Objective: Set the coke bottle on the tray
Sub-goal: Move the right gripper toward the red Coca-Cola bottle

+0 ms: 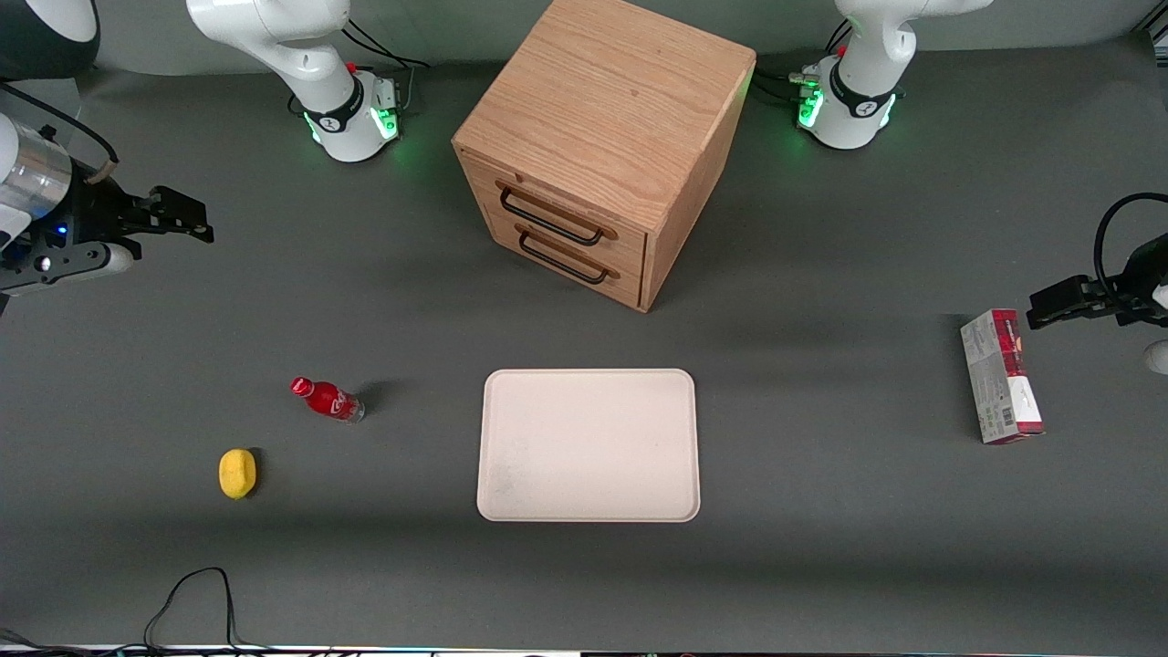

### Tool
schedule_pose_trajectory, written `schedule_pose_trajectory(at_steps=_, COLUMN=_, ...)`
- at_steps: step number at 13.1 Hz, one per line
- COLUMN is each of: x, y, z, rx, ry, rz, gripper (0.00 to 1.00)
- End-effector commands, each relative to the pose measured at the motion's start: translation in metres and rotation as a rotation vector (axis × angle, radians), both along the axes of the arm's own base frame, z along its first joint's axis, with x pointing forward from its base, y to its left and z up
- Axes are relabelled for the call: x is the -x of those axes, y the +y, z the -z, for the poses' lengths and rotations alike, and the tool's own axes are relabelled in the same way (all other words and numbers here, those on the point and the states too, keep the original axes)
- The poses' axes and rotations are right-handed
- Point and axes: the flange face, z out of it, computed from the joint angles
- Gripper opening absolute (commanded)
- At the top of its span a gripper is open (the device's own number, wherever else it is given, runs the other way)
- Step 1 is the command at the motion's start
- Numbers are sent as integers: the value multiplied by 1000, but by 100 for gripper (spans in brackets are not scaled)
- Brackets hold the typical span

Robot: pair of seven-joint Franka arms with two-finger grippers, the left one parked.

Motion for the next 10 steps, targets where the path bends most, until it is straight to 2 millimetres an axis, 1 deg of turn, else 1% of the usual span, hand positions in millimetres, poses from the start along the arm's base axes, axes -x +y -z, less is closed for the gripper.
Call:
schedule_pose_trajectory(at_steps=1, x=-3, y=1, z=-3, rx=18, ry=13, rz=14, gripper=100)
schedule_pose_trajectory(at_steps=5, x=-2, y=4, z=-3, rx=17, ry=23, rz=25, gripper=100)
schedule_pose_trajectory(at_steps=6, x=-1, y=-2, z=-3, rx=21, ry=28, rz=70, gripper=100)
schedule_pose_trajectory(at_steps=9, x=-1, y=-1, z=-2, rx=23, ry=35, rz=73, gripper=100)
schedule_pose_trajectory(at_steps=10, x=-1, y=-5, z=-2, rx=22, ry=34, rz=81, gripper=100)
